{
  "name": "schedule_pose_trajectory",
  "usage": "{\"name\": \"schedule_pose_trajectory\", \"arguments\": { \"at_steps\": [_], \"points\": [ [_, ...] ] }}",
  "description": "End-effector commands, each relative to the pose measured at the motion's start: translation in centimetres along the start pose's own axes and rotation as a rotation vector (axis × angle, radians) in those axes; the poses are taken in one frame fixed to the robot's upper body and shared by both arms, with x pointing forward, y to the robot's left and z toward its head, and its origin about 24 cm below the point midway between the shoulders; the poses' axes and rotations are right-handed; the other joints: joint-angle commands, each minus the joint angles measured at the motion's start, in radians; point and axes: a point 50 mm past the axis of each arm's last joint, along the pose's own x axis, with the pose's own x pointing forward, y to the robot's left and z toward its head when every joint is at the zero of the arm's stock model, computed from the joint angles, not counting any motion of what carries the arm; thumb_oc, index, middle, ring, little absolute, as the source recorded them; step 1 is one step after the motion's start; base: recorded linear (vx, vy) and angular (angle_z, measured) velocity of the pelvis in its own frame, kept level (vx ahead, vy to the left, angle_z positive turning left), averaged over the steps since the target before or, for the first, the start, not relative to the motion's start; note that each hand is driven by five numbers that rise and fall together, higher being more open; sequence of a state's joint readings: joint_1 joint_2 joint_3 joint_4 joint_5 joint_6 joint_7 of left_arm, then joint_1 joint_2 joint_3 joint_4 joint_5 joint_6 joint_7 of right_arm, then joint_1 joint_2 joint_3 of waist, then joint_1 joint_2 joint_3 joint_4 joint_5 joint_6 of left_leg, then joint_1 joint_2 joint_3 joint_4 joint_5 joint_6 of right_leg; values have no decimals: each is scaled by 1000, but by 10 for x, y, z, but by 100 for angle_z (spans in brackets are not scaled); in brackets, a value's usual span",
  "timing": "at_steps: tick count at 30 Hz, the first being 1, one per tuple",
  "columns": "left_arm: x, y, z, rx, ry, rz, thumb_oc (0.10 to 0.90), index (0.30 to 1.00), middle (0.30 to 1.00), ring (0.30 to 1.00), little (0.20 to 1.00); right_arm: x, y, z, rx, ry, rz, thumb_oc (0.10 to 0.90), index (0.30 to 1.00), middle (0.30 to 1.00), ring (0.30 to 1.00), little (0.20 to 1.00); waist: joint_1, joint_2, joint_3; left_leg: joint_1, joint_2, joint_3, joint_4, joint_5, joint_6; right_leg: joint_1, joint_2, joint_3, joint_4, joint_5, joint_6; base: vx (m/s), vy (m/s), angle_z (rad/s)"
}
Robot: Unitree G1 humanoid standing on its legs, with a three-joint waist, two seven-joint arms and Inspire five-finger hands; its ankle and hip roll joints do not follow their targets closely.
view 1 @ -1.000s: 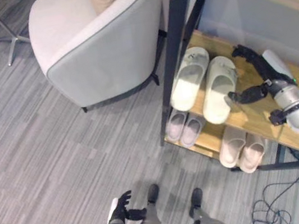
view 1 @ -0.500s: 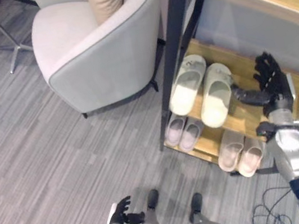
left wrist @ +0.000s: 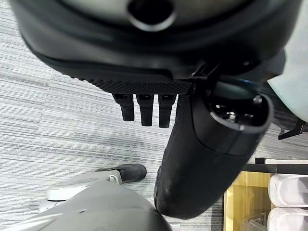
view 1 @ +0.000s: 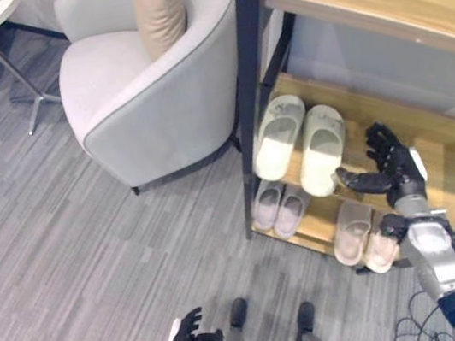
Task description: Arrange the slippers neatly on the shoe rack.
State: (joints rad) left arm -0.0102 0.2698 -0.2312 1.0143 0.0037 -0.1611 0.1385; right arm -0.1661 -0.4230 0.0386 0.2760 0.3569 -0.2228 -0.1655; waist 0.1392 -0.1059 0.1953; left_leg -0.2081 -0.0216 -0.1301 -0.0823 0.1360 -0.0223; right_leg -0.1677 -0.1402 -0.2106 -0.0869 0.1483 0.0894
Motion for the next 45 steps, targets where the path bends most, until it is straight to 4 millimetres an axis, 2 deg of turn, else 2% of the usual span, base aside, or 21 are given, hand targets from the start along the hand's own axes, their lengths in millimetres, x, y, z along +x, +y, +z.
{"name": "schedule_pose_trajectory", "arguments": {
  "at_steps": [1,3,8,12,14,19,24,29,31,32,33,35,37,38,42,43,45],
  "points": [
    [-1,-2,5,-10,-62,-30,800,900,900,900,900,7,-10,43,-62,-213,39,800,900,900,900,900,-7,7,-44,51,10,-3,-5,-123,-1,110,-18,1,0,-127,66,0,0,0],
    [-2,5,1,-36,-45,6,800,900,900,900,900,3,-8,36,-69,-187,63,800,900,900,900,900,-4,6,-40,51,8,-6,-5,-122,-1,112,-19,-1,0,-128,66,0,0,0],
    [-3,9,-7,-49,-13,26,800,900,900,900,900,2,0,31,-34,-169,84,800,900,900,900,900,-1,7,-41,56,8,-6,-5,-122,0,116,-20,-3,0,-128,66,0,0,0],
    [-4,7,-10,-36,-3,21,800,900,900,900,900,6,9,30,-6,-166,94,800,900,900,900,900,5,10,-43,61,7,-4,-5,-124,2,117,-21,-1,0,-127,66,0,0,0],
    [-4,4,-13,-21,12,10,800,900,900,900,900,13,25,30,62,-164,115,800,900,900,900,900,13,13,-45,65,5,-2,-5,-124,2,120,-22,-2,0,-127,65,0,0,0],
    [-6,-3,-19,-28,45,-26,800,900,900,900,900,16,44,29,98,-145,179,800,900,900,900,900,20,18,-54,74,4,-1,-5,-127,2,129,-22,-5,0,-128,64,5,6,-2],
    [-7,-7,-24,-25,70,-37,800,900,900,900,900,18,47,31,105,-152,170,800,900,900,900,900,20,20,-60,81,4,-1,-5,-129,3,136,-22,-6,0,-129,63,0,0,0],
    [-7,-7,-27,-46,92,-17,800,900,900,900,900,19,37,38,-4,-197,107,800,900,900,900,900,14,19,-65,88,5,0,-5,-131,4,142,-23,-7,0,-131,63,0,0,0],
    [-8,-7,-30,-68,108,0,800,900,900,900,900,11,15,41,-73,-227,17,800,900,900,900,900,1,20,-72,95,5,2,-5,-136,5,150,-22,-8,0,-132,63,0,0,0],
    [-9,-7,-30,-66,109,-1,800,900,900,900,900,10,14,40,-74,-225,15,800,900,900,900,900,2,20,-73,96,6,1,-5,-137,5,151,-22,-8,0,-132,63,25,-8,3],
    [-10,-7,-32,-85,118,12,800,900,900,900,900,-2,-7,43,-123,-253,-70,800,900,900,900,900,-14,22,-81,107,6,4,-5,-141,6,162,-22,-7,2,-134,64,18,-8,4],
    [-11,-7,-34,-79,121,19,800,900,900,900,900,-12,-21,44,-195,-272,-124,800,900,900,900,900,-28,25,-89,115,8,8,-5,-143,7,169,-22,-4,5,-136,65,9,-10,6],
    [-12,-8,-37,-77,127,20,800,900,900,900,900,-17,-26,45,-221,-278,-145,800,900,900,900,900,-34,27,-93,121,8,9,-5,-145,7,173,-21,-2,6,-137,65,-6,-8,-5],
    [-14,-9,-41,-74,141,20,800,900,900,900,900,-25,-31,39,-227,-261,-177,800,900,900,900,900,-50,34,-99,130,9,15,-5,-146,8,177,-20,2,14,-140,64,-18,-15,-11],
    [-16,-11,-47,-108,177,28,800,900,900,900,900,-41,-33,28,-253,-212,-173,800,900,900,900,900,-76,43,-111,150,14,30,-5,-148,8,185,-18,11,22,-144,61,-29,-16,-11],
    [-16,-13,-48,-129,191,25,800,900,900,900,900,-55,-29,13,-203,-146,-159,800,900,900,900,900,-96,51,-121,164,15,42,-5,-149,7,191,-14,19,25,-146,58,-50,-19,-17],
    [-17,-17,-51,-149,211,17,800,900,900,900,900,-69,-23,6,-208,-107,-89,800,900,900,900,900,-116,57,-131,179,19,58,-5,-151,6,198,-12,29,29,-149,56,-52,-33,-23]
  ]
}}
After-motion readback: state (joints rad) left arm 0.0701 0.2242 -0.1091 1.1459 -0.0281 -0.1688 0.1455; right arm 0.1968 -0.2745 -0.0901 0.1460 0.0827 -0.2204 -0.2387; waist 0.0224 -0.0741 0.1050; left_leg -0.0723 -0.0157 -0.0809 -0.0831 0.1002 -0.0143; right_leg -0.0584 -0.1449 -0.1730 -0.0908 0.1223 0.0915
